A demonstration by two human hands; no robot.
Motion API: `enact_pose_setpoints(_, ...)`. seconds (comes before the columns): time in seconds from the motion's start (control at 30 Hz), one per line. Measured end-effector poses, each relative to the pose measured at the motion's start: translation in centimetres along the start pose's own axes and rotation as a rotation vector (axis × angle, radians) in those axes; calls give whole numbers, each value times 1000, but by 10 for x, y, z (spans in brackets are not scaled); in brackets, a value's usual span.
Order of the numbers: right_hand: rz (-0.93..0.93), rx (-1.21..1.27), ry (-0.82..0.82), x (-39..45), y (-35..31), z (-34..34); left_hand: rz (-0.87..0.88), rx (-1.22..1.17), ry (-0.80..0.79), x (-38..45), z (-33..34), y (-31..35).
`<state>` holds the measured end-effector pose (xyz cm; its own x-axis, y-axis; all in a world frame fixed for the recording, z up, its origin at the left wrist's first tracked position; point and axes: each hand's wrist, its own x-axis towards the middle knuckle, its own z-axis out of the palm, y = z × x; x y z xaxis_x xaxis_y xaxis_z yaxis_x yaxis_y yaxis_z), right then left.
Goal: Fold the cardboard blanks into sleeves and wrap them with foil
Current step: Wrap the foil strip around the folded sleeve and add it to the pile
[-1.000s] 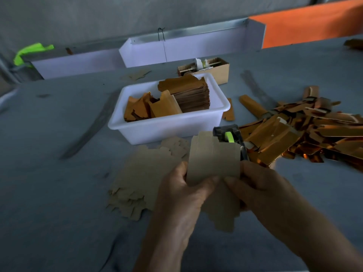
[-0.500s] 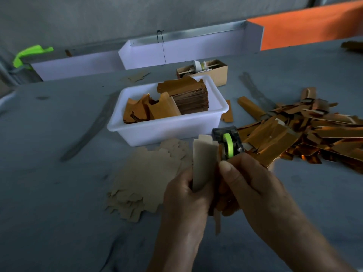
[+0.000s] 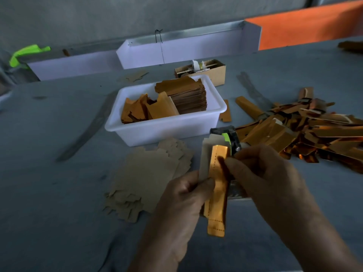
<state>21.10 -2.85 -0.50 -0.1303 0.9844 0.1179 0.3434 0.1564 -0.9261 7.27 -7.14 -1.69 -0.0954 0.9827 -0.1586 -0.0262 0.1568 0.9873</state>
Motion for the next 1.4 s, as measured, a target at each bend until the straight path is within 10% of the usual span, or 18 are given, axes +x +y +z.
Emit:
enact_pose_setpoints(0.2, 150, 168, -162, 2, 3, 0, -70, 57, -99, -3, 4, 4)
enact_pose_setpoints(0.53, 146, 303, -78, 6, 5, -4, 136, 16, 271, -2, 20, -3)
enact_pose_setpoints(0.8, 108, 274, 41, 7, 9, 5, 580, 882, 456, -3, 40, -9)
enact_pose_setpoints(1.0, 179, 293, 26, 7, 10, 3, 393, 1327, 313, -5, 61, -8)
enact_pose_setpoints(1.27, 161, 184, 19, 10, 13, -4, 401, 1090, 288, -11, 65, -7)
enact_pose_setpoints(1.4, 191, 367, -20, 11, 14, -4, 202, 521, 322, -7, 53, -5)
